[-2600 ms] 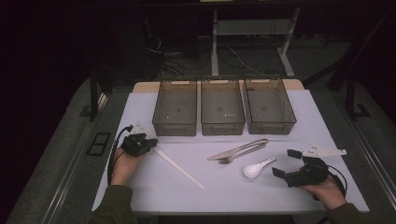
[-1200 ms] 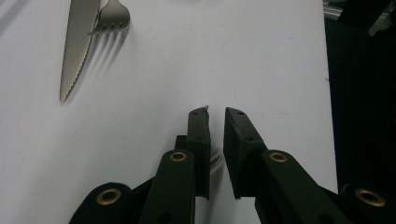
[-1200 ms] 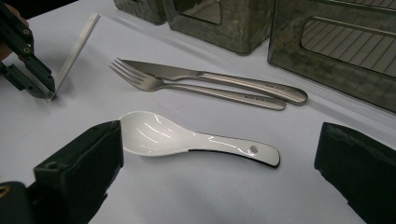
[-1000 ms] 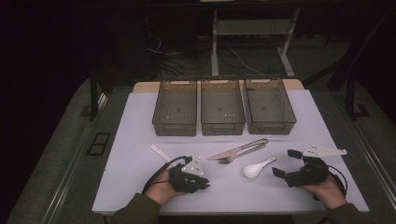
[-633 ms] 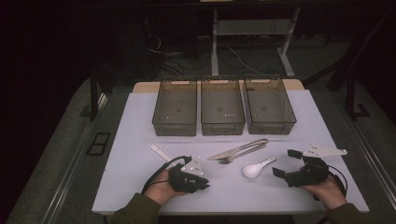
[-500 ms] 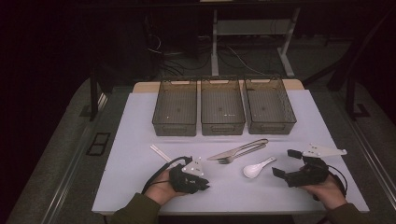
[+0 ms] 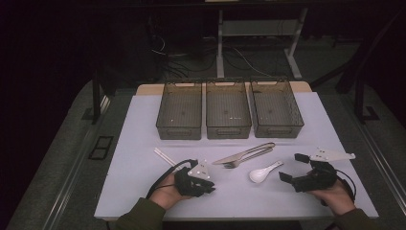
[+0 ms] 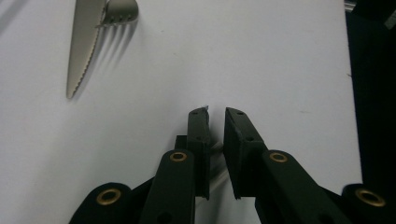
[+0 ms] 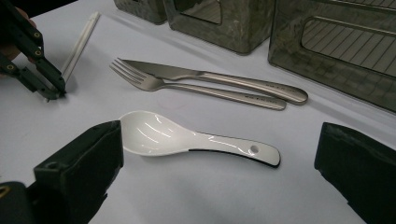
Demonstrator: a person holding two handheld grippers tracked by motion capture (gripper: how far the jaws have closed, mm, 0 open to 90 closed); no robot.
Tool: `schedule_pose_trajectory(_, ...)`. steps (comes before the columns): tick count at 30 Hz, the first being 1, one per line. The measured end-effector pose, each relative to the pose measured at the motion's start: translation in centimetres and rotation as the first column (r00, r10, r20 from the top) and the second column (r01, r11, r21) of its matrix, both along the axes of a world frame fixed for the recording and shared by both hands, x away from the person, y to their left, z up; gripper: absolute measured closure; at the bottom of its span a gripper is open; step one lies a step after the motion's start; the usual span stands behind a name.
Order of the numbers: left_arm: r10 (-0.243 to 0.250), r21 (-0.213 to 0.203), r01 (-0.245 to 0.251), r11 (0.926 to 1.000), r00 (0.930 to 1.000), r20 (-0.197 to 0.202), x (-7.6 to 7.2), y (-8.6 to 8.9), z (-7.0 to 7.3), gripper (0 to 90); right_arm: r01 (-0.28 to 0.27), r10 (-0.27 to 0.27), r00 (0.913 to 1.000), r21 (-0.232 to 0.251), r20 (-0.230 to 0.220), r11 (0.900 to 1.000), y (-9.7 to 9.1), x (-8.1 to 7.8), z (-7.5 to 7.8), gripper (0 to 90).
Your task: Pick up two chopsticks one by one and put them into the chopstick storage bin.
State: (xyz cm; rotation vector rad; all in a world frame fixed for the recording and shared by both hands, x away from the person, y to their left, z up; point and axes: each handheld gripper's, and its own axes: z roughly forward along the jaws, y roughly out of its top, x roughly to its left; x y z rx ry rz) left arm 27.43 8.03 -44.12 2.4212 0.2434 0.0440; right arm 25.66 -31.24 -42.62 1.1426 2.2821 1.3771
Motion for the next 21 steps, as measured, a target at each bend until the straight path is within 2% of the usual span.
schedule_pose_trajectory(10, 0.026, -0.012, -0.026, 0.9996, 0.9993, 0.027, 1.2, -0.4, -0.2, 79.3, 0.000, 0.000, 1.0000, -0.003, -0.001, 1.0000, 0.0, 0.0, 0.0, 1.2)
schedule_pose_trajectory(15, 0.042, -0.029, -0.041, 0.9987, 0.9988, 0.026, 2.1, -0.7, -0.3, 79.3, 0.001, -0.001, 1.0000, -0.003, -0.001, 1.0000, 0.0, 0.0, 0.0, 1.2)
schedule_pose_trajectory(21, 0.056, -0.028, -0.055, 0.9981, 0.9976, 0.039, 3.3, -1.3, -0.4, 79.3, 0.001, -0.001, 1.0000, -0.003, -0.001, 1.0000, 0.0, 0.1, 0.0, 1.2)
